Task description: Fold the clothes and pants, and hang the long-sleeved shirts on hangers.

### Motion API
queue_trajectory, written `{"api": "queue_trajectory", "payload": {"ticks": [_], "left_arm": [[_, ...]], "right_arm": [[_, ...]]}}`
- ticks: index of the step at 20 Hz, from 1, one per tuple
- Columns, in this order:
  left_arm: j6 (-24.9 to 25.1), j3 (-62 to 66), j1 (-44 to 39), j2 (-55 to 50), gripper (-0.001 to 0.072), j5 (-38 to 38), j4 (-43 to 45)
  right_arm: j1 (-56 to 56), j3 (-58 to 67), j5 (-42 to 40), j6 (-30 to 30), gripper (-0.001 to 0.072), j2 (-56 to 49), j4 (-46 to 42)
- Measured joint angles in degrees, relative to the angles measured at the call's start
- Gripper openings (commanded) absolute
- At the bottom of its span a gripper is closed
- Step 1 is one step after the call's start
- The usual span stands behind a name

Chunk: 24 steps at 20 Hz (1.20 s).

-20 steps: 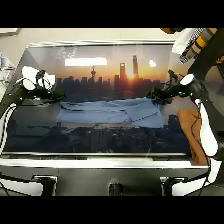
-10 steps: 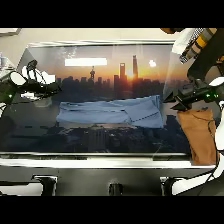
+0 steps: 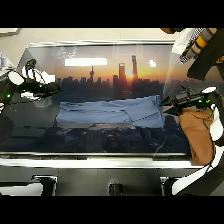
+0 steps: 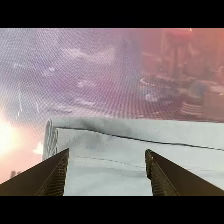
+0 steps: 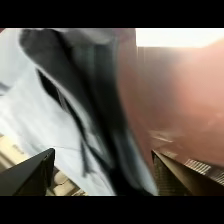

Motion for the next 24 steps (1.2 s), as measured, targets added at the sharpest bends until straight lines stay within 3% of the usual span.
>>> {"api": "queue_trajectory", "payload": {"ticks": [3,5,7,8,9,10,11,17,24], "left_arm": [[0.02,0.0,0.0,0.0,0.0554,0.09,0.0],[0.0,0.0,0.0,0.0,0.0554,0.33,0.02],[0.02,0.0,0.0,0.0,0.0552,0.42,0.02],[0.02,0.0,0.0,0.0,0.0529,0.46,0.0],[0.0,0.0,0.0,0.0,0.0474,0.44,-0.02],[0.0,0.0,-0.07,0.0,0.0251,0.31,-0.04],[0.0,0.0,-0.2,0.0,0.001,-0.04,-0.11],[1.03,0.0,-5.42,-2.43,0.0018,-1.66,-7.34],[-0.42,0.0,-24.04,-11.65,0.0017,6.23,-23.3]], "right_arm": [[1.66,0.09,0.22,-0.42,0.0693,-1.53,1.31],[3.3,0.09,0.22,-0.57,0.0619,-2.12,1.53],[5.2,0.04,-0.44,-0.61,0.0367,-2.47,0.11],[6.08,0.02,-0.92,-0.61,0.0173,-2.6,-0.87],[6.84,-0.04,-1.38,-0.57,0.008,-2.6,-2.12],[7.34,-0.07,-1.57,-0.31,0.0025,-2.34,-2.78],[7.72,-0.04,-1.92,0.17,0.0024,-1.73,-3.76],[8.5,2.16,0.22,8.9,0.0024,7.78,-10.62],[8.55,6.67,6.34,17.55,0.0024,20.37,-16.72]]}}
